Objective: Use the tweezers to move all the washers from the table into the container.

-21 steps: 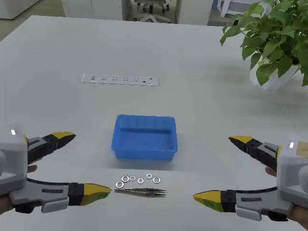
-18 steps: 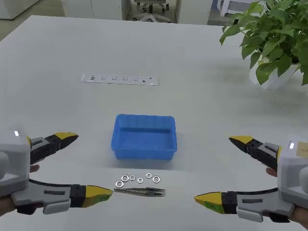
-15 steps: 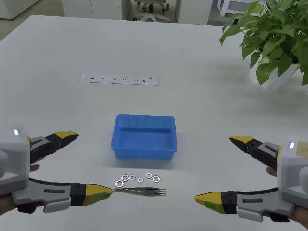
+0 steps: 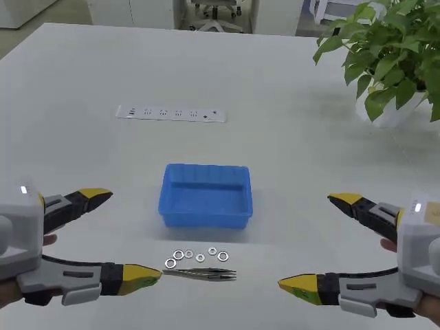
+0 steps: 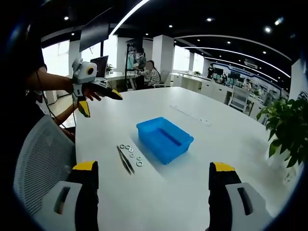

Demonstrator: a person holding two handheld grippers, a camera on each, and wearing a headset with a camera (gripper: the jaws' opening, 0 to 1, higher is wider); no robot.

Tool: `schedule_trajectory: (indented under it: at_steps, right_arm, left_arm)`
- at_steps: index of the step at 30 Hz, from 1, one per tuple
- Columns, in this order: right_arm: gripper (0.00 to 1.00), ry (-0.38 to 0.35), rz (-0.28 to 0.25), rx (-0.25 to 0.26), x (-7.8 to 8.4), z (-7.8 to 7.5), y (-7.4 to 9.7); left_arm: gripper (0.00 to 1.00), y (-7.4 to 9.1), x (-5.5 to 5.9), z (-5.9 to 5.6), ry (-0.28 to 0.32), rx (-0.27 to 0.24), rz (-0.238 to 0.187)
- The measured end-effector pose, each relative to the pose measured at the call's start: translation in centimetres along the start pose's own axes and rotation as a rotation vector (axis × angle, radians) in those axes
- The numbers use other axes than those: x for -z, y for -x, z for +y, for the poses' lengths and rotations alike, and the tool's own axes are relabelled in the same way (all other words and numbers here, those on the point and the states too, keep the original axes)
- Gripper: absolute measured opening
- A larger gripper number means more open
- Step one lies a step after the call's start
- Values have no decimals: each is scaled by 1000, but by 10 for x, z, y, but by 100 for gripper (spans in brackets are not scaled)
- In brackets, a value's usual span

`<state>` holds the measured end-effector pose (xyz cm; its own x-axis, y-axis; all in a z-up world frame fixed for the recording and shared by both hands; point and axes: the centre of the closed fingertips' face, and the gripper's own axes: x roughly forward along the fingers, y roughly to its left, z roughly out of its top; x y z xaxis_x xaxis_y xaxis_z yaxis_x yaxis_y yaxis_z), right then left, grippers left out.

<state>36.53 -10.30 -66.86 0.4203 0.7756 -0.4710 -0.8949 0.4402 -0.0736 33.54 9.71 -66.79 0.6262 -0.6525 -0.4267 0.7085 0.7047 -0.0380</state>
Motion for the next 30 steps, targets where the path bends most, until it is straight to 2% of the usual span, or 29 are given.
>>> schedule_trajectory:
  at_steps: [16,30]
  right_arm:
    - [96,11,2,1,-1,-2,1]
    - [95,25,9,-4,-1,-2,2]
  left_arm:
    - [99,-1,-2,-1,-10,6,0]
    - [99,0,0,-1,-30,22,18]
